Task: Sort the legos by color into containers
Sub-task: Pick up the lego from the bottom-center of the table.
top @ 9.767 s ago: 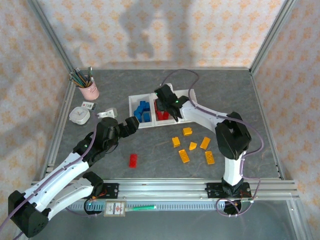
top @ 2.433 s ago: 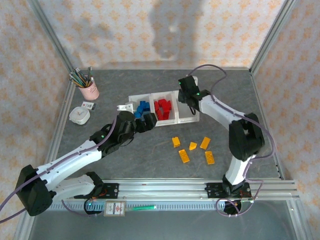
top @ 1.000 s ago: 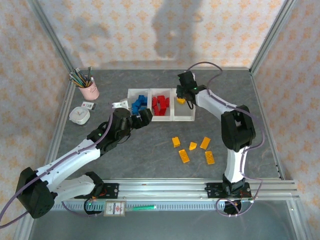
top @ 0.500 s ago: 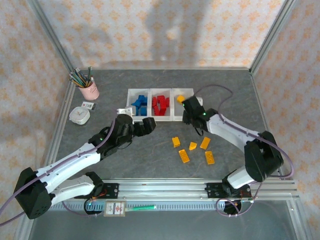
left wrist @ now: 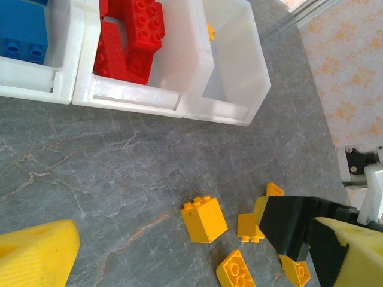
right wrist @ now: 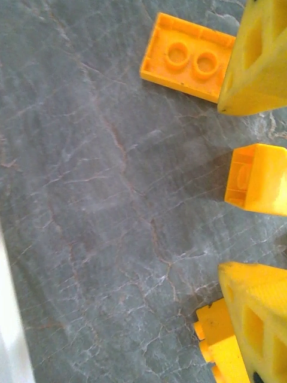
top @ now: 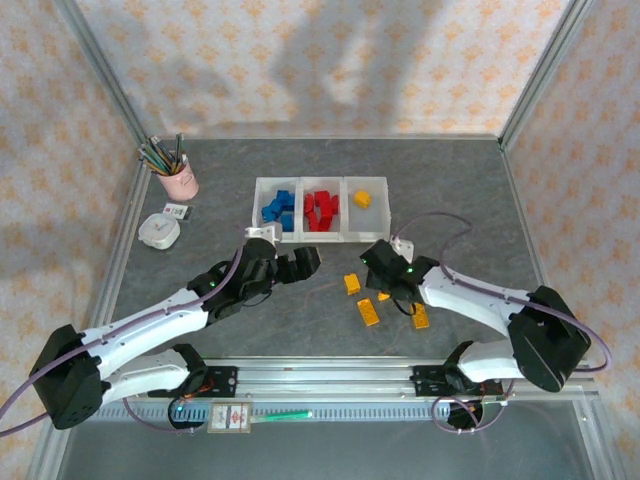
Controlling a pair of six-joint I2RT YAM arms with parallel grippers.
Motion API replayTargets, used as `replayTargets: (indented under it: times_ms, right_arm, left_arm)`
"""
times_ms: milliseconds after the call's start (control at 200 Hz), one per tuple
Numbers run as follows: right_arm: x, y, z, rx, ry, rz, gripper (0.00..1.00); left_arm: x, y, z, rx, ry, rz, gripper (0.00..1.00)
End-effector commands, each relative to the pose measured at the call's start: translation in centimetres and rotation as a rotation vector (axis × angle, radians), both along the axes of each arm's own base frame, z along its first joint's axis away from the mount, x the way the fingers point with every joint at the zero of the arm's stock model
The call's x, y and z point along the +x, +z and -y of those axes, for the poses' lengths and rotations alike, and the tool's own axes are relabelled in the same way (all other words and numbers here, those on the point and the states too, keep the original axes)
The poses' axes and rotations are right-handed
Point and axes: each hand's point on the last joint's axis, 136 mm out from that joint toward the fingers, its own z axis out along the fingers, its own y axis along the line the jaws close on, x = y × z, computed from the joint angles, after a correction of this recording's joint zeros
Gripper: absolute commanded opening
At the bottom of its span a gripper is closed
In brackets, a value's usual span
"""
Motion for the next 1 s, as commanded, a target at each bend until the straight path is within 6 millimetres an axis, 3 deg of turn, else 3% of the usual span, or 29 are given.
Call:
replayTargets:
  times_ms: [0,526,731,996]
  right_arm:
    - [-0.2,-1.1,0.3,-0.019,-0.045,-0.006,0.66]
    - [0.1,-2.8,-0.5,-0.042,0.005,-0.025,0.41]
    - [1.0,-0.6,-0.4,-0.060,0.012,0.025,0.37]
    - [3.5,5.2,-0.6,-0.060,0.032,0.155,0.36]
  left_arm:
    - [0.1,-0.3,0.1,0.001,0.010,-0.001,0.99]
    - [0.2,-0.6,-0.2,0.024,0.022,-0.008,0.99]
    - [0.2,-0.3,-0.4,0.041,0.025,0.001,0.99]
    - [0.7,1.0,-1.1,0.062,0.051,0.044,0.99]
